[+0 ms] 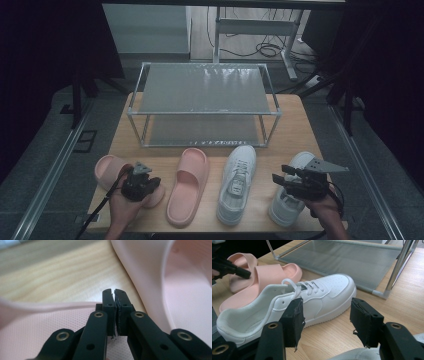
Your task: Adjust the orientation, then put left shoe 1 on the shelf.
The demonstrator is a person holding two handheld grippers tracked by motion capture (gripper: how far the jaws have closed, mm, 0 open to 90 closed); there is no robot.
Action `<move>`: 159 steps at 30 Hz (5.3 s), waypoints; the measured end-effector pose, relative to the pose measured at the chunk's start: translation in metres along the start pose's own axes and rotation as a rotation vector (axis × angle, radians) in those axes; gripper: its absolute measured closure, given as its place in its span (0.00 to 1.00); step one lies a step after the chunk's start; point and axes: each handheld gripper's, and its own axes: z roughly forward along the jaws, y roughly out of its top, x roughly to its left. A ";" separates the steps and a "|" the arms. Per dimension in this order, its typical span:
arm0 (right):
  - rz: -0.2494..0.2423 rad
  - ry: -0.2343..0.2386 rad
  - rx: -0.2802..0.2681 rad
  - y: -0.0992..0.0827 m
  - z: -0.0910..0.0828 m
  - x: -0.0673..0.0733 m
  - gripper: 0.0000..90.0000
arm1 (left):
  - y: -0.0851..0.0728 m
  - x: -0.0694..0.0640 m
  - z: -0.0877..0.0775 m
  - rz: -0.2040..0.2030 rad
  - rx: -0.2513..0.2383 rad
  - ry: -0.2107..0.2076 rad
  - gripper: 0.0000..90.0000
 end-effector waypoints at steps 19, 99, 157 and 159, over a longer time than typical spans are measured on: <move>0.000 -0.004 -0.005 0.000 -0.001 0.000 0.50 | -0.029 0.016 -0.069 -0.047 -0.158 0.028 0.96; 0.010 -0.013 -0.010 -0.001 -0.002 -0.004 0.50 | 0.018 0.094 -0.033 -0.069 -0.194 0.065 0.99; 0.001 -0.013 -0.015 0.001 -0.003 0.000 0.50 | 0.016 -0.008 -0.010 0.045 -0.182 0.069 0.93; 0.001 -0.014 -0.015 0.001 -0.003 0.000 0.50 | 0.020 -0.007 -0.010 0.042 -0.188 0.058 0.93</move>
